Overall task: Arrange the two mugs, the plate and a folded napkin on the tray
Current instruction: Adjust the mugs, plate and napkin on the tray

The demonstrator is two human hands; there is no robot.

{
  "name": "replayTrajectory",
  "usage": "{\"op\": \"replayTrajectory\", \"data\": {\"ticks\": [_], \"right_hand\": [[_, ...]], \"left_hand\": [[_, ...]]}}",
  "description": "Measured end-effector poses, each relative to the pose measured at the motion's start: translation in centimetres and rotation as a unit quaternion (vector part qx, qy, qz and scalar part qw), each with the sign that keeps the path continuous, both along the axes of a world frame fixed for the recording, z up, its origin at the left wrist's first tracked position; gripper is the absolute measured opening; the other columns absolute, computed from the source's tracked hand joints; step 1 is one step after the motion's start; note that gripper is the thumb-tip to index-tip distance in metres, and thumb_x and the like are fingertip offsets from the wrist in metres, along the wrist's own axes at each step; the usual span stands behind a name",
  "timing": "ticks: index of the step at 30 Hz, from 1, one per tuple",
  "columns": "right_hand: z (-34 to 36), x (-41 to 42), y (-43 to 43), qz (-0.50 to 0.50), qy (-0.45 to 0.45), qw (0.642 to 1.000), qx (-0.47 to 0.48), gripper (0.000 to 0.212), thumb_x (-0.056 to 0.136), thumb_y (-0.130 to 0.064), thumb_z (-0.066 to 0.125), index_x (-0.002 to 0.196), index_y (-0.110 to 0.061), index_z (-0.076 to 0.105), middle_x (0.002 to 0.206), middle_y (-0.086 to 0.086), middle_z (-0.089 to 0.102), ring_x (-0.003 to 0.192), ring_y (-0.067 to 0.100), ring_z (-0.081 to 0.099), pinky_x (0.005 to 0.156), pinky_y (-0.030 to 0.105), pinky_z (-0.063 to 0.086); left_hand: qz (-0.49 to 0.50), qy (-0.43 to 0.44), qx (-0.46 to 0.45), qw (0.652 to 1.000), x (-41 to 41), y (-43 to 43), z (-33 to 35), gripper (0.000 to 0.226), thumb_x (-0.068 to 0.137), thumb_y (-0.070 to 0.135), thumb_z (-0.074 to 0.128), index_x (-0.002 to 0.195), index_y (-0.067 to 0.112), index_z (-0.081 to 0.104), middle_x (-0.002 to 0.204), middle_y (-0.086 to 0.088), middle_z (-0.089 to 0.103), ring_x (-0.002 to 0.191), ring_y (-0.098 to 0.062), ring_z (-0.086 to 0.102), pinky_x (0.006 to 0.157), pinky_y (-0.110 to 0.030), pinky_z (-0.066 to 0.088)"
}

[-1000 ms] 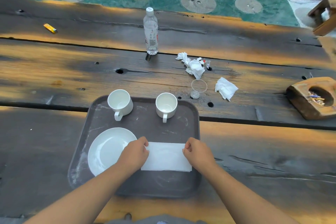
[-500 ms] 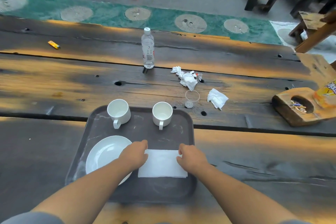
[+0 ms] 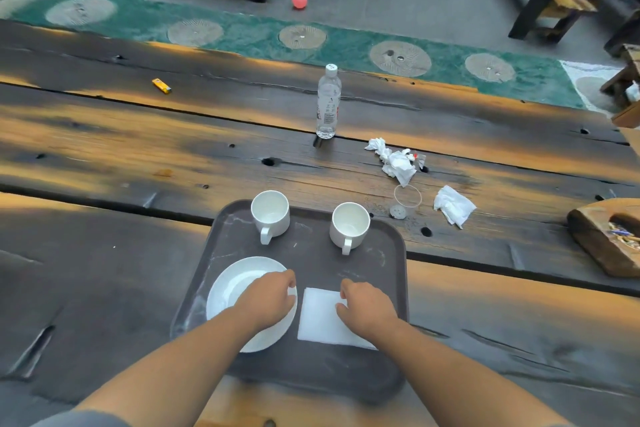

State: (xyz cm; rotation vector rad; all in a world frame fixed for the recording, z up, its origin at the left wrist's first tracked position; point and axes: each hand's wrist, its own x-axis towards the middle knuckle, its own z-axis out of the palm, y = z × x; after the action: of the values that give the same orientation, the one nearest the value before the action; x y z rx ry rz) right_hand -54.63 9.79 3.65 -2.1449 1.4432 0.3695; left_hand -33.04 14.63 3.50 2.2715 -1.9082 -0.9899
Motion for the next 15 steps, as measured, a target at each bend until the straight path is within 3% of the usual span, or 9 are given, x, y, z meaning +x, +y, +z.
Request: {"op": "replayTrajectory", "data": {"ticks": [7, 15], "right_hand": [[-0.1, 5.1, -0.8, 0.002, -0.010, 1.000, 0.008, 0.022, 0.097, -0.031, 0.048, 0.107, -0.013, 0.053, 0.104, 0.009, 0.067, 0.095, 0.032, 0.063, 0.074, 0.037, 0.048], [-0.2, 11.4, -3.3, -0.096, -0.098, 0.990, 0.022, 0.019, 0.095, -0.028, 0.057, 0.109, -0.015, 0.059, 0.097, 0.000, 0.068, 0.090, 0.024, 0.063, 0.075, 0.035, 0.051]], "left_hand": [[0.028, -0.002, 0.000, 1.000, 6.3, 0.0, -0.7, 0.025, 0.100, 0.032, 0.055, 0.123, 0.023, 0.056, 0.118, 0.001, 0.066, 0.103, -0.021, 0.062, 0.093, -0.034, 0.053], [0.070, 0.036, -0.029, 0.997, 11.7, -2.0, -1.4, 0.030, 0.095, 0.038, 0.062, 0.120, 0.023, 0.054, 0.104, 0.003, 0.061, 0.091, -0.016, 0.059, 0.083, -0.034, 0.055]]}}
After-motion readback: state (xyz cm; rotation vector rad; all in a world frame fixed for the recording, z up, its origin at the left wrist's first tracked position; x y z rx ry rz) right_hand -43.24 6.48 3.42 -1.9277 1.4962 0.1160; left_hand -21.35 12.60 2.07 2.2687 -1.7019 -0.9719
